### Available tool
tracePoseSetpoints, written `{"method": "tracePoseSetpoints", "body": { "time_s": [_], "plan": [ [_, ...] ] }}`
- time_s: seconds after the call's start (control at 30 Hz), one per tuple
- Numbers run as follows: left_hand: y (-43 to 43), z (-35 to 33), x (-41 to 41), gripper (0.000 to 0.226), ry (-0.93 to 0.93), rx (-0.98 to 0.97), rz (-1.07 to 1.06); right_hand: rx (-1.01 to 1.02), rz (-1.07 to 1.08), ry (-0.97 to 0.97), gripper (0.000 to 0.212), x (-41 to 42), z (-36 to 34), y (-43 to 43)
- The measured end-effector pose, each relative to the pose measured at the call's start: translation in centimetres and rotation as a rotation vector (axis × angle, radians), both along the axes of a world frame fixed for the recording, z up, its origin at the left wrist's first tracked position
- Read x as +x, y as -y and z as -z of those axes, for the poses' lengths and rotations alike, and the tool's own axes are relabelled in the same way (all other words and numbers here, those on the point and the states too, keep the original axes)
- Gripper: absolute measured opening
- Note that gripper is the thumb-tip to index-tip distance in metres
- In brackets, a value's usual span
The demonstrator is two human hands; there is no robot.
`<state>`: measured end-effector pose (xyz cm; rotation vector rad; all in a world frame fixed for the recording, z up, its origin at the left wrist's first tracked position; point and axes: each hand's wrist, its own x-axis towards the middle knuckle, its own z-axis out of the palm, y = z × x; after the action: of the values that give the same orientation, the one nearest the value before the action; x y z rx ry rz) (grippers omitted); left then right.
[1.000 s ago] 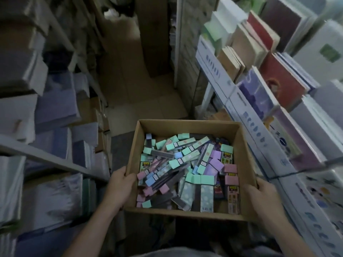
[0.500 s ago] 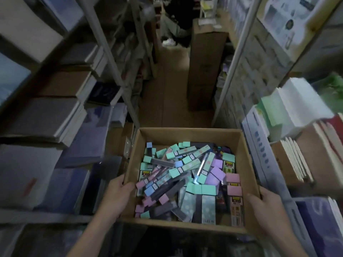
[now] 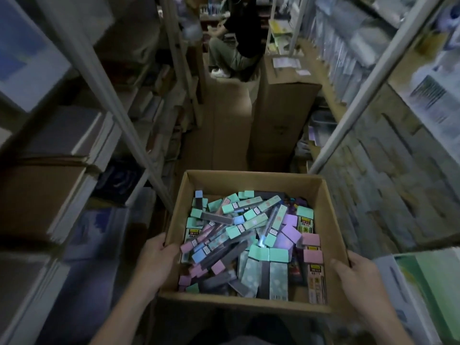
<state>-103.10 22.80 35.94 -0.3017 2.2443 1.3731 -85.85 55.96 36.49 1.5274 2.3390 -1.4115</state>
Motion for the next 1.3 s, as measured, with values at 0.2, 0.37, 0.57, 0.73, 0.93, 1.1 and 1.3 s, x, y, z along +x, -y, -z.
{"method": "tracePoseSetpoints", "body": {
  "time_s": [0.2,0.37,0.57,0.73,0.93,1.1,1.3],
  "plan": [
    [-5.8,-0.7,-13.8,0.016,-0.011,-0.024,0.001,-0.015,-0.005,-0.013,0.014,-13.6,-0.5,-5.5],
    [-11.7,-0.9,-24.9,0.017,-0.014,-0.022,0.018,0.000,-0.023,-0.076,0.022,-25.3,0.6,-11.6],
    [-18.9,-4.4,-37.1,0.010,0.083,0.017,-0.065,-0.013,-0.002,-0.069,0.020,-38.2,-0.2,-18.7],
    [-23.4,-8.0,-46.7,0.010,0.083,0.002,-0.003,0.002,0.002,-0.079,0.023,-46.8,-3.3,-21.8],
    [-27.7,-9.3,-59.7,0.014,0.009,-0.107,0.154,0.031,0.108,-0.063,0.022,-55.3,-5.9,-24.7],
    [-32.3,-10.2,-71.0,0.022,-0.042,-0.073,0.391,0.026,0.302,-0.142,0.028,-60.7,-7.2,-25.1],
    [-40.2,-10.9,-82.2,0.034,-0.025,-0.017,0.677,0.068,0.509,-0.163,0.035,-65.3,-7.3,-26.0]
  ]
}}
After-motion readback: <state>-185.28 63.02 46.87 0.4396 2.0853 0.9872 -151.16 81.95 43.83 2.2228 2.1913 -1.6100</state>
